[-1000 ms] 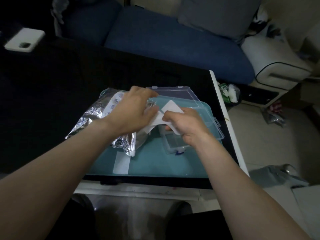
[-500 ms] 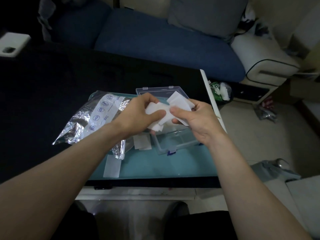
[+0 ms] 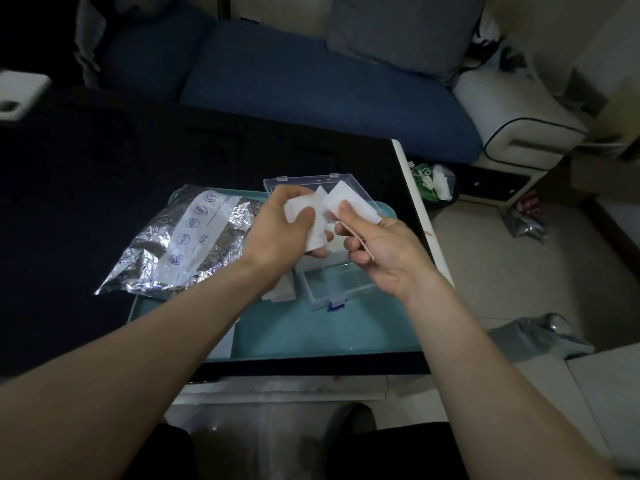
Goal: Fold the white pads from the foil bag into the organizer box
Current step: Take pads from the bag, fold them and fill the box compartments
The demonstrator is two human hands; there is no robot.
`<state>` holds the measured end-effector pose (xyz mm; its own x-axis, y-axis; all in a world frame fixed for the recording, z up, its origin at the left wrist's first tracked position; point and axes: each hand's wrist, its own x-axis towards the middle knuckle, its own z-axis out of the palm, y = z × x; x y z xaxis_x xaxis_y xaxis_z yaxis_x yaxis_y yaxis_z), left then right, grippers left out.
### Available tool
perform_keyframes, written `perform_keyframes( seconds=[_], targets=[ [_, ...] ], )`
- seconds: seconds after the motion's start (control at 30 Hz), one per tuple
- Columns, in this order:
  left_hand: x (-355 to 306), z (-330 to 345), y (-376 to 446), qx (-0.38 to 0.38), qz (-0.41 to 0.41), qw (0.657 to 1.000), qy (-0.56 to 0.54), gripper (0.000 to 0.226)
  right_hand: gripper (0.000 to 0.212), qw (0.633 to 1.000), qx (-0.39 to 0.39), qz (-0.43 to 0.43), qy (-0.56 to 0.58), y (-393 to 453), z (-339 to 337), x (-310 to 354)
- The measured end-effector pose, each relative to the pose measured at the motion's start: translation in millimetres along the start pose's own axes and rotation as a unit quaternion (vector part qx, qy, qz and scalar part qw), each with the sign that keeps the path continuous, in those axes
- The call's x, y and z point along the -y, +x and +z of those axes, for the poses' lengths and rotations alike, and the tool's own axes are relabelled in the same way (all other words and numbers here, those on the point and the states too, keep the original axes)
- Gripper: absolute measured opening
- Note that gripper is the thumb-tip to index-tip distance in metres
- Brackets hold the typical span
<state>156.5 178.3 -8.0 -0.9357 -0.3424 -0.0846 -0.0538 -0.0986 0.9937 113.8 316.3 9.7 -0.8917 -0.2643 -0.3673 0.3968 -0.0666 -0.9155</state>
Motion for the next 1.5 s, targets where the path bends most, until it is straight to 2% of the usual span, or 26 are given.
perform_keyframes(
  seconds=[0.1, 0.2, 0.33, 0.53, 0.67, 0.77, 0.87, 1.0, 1.17, 1.3, 1.4, 1.5],
  targets=[
    [-1, 3, 0, 0.009, 0.013, 1.000, -0.004, 0.019, 0.023, 0.999, -0.005, 0.023, -0.035, 1, 6, -4],
    [-3, 4, -2, 0.039, -0.008, 0.999, -0.030, 0.015, 0.022, 0.993, 0.001, 0.033, -0.117, 3, 6, -8],
    [-2, 1, -5, 0.044, 0.021, 0.996, 0.072, 0.024, 0.021, 0.971, -0.027, -0.002, -0.239, 5, -4, -6],
    [0, -2, -3, 0.046, 0.012, 0.996, 0.072, 0.020, 0.021, 0.967, 0.028, -0.011, -0.254, 2, -22, 7],
    [2, -3, -4, 0.102, -0.033, 0.994, 0.037, 0.019, 0.014, 0.968, 0.013, -0.042, -0.247, 1, -38, 15],
    [2, -2, -4, 0.145, -0.091, 0.985, -0.024, 0.013, 0.010, 0.957, 0.043, -0.056, -0.283, -4, -49, 23],
    [1, -2, -3, 0.190, -0.127, 0.973, -0.039, 0.022, 0.008, 0.942, 0.073, -0.077, -0.320, -7, -51, 24],
    [3, 0, -6, 0.244, -0.109, 0.963, -0.020, 0.031, 0.028, 0.923, 0.046, -0.105, -0.367, 0, -48, 13],
    [1, -2, -4, 0.250, -0.131, 0.958, -0.052, 0.031, 0.012, 0.918, 0.053, -0.150, -0.362, 9, -53, 9],
    [6, -6, -2, 0.244, -0.139, 0.958, -0.065, 0.035, 0.017, 0.948, 0.025, -0.144, -0.284, 6, -63, 18],
    [9, -7, -2, 0.213, -0.143, 0.966, -0.041, 0.032, 0.022, 0.965, 0.064, -0.138, -0.212, -3, -65, 29],
    [8, -7, -2, 0.183, -0.143, 0.972, -0.018, 0.027, 0.019, 0.958, 0.115, -0.111, -0.239, -6, -57, 27]
  ],
)
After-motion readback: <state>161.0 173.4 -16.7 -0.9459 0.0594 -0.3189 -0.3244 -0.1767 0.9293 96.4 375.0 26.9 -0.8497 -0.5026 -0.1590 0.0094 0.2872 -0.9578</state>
